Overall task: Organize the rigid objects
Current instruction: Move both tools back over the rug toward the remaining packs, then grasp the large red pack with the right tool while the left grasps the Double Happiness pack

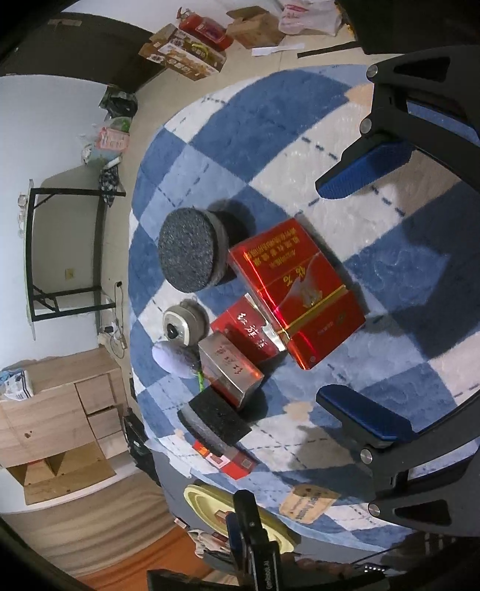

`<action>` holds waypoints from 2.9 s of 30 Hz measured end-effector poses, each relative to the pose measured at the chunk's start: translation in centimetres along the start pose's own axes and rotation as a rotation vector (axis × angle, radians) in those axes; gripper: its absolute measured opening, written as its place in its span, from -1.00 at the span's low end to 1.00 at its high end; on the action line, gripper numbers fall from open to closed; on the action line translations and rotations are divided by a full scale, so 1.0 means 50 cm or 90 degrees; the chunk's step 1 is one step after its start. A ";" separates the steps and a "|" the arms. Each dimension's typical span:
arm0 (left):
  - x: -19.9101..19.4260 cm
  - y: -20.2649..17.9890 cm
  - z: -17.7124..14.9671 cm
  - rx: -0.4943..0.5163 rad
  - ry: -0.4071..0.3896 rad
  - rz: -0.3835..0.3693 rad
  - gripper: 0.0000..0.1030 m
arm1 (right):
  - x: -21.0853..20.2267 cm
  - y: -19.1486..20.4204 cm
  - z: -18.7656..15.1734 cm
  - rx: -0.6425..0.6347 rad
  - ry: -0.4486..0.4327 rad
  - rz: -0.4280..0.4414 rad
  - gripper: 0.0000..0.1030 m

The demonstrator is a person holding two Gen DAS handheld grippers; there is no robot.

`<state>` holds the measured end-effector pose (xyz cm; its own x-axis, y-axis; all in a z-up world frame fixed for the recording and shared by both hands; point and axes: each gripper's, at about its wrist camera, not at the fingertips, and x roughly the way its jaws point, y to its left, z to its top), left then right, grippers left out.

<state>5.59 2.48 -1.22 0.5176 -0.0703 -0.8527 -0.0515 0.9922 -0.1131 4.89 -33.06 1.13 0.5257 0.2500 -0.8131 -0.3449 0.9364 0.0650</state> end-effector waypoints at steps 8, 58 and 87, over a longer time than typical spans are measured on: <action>-0.008 0.001 0.003 0.001 -0.006 0.007 1.00 | 0.064 -0.025 -0.018 -0.016 0.031 0.006 1.00; 0.016 -0.013 -0.003 -0.003 0.005 -0.003 1.00 | 0.200 0.032 -0.057 -0.034 0.017 0.033 0.99; 0.179 0.061 0.047 0.170 0.057 0.045 1.00 | 0.253 0.022 -0.042 -0.193 -0.031 0.068 0.99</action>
<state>12.11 5.11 -8.01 0.4421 0.0031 -0.8970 0.1476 0.9861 0.0762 9.54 -29.38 -10.28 0.5086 0.3609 -0.7817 -0.6120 0.7901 -0.0334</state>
